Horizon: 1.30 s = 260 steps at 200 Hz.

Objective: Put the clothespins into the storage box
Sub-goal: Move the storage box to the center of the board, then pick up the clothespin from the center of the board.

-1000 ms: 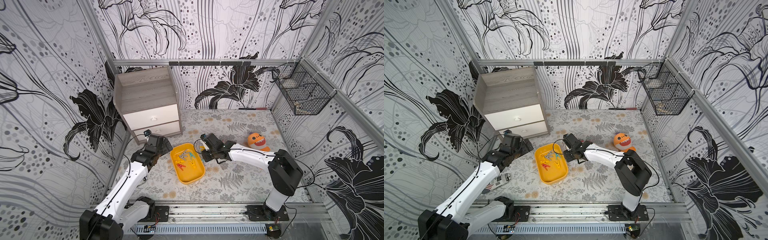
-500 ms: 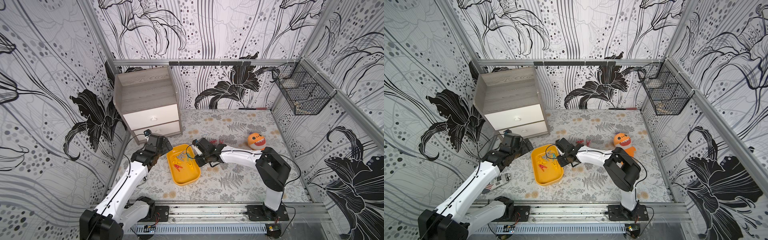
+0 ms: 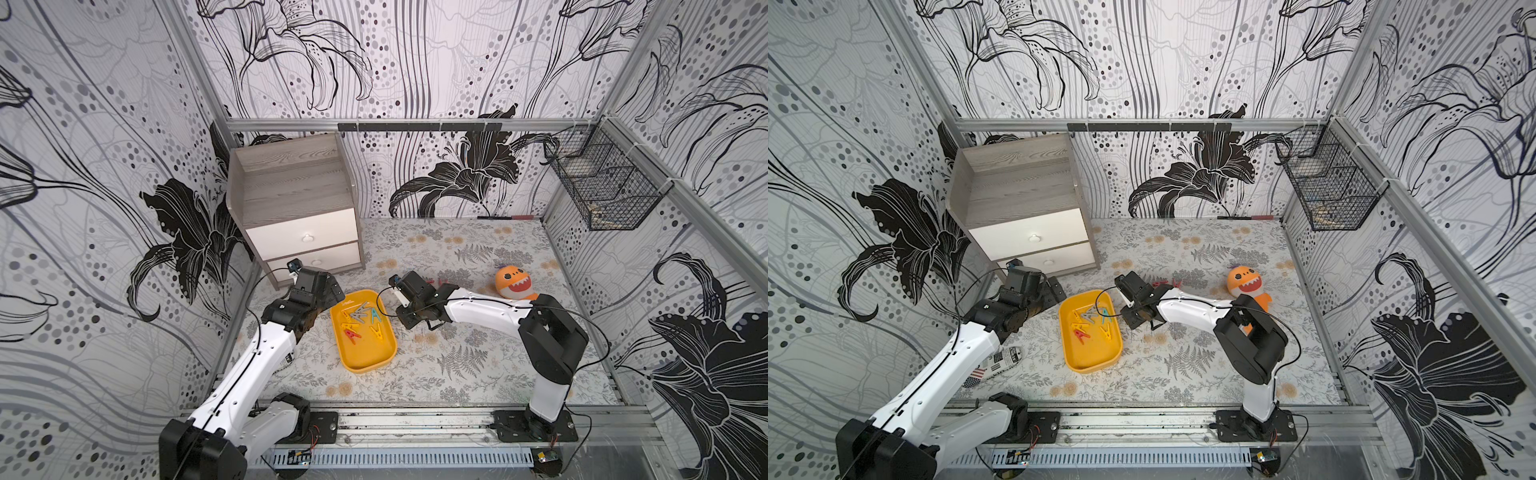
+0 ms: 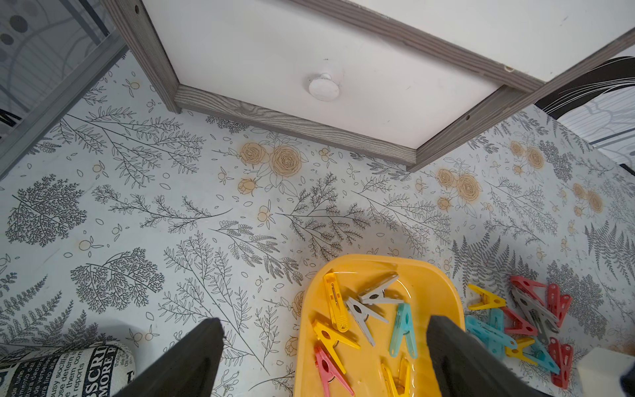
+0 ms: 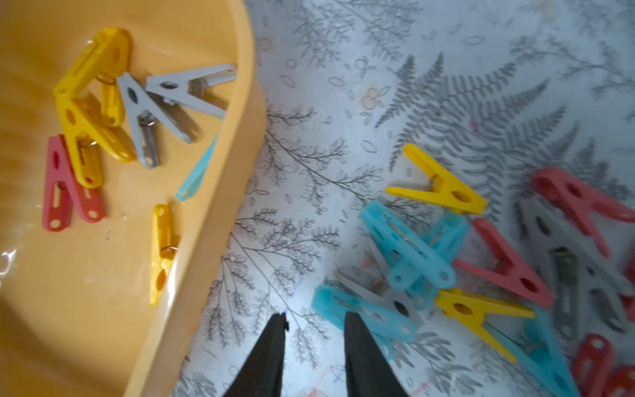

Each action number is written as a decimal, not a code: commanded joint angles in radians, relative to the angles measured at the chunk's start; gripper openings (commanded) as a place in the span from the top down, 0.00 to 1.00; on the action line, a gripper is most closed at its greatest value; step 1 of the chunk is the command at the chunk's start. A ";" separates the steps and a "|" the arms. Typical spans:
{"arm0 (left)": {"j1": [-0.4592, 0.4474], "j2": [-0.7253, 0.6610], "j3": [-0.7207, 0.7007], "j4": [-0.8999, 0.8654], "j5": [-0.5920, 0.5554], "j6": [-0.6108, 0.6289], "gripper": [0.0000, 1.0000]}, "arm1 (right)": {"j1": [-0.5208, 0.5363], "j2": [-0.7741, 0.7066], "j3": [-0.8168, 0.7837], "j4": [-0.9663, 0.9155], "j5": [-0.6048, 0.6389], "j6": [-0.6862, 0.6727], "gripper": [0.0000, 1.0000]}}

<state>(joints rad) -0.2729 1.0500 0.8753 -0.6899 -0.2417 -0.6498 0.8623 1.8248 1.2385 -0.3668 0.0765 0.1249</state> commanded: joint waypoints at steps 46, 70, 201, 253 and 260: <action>0.005 0.009 0.058 0.000 -0.015 0.016 0.03 | -0.067 -0.017 -0.042 -0.026 0.034 -0.134 0.57; 0.005 0.008 0.062 -0.005 -0.022 0.018 0.03 | -0.077 0.004 -0.040 -0.009 -0.002 -0.128 0.59; 0.005 0.008 0.050 0.002 -0.025 0.013 0.03 | -0.077 0.017 -0.069 -0.009 -0.197 -0.089 0.66; 0.005 0.003 0.048 0.000 -0.027 0.013 0.03 | -0.077 -0.002 -0.101 0.009 -0.210 -0.067 0.67; 0.006 0.004 0.048 0.000 -0.027 0.012 0.03 | -0.077 -0.009 -0.103 0.008 -0.210 -0.071 0.67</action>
<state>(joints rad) -0.2729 1.0557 0.9058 -0.6979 -0.2512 -0.6495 0.7837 1.8507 1.1576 -0.3580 -0.1120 0.0380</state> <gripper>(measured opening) 0.974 0.330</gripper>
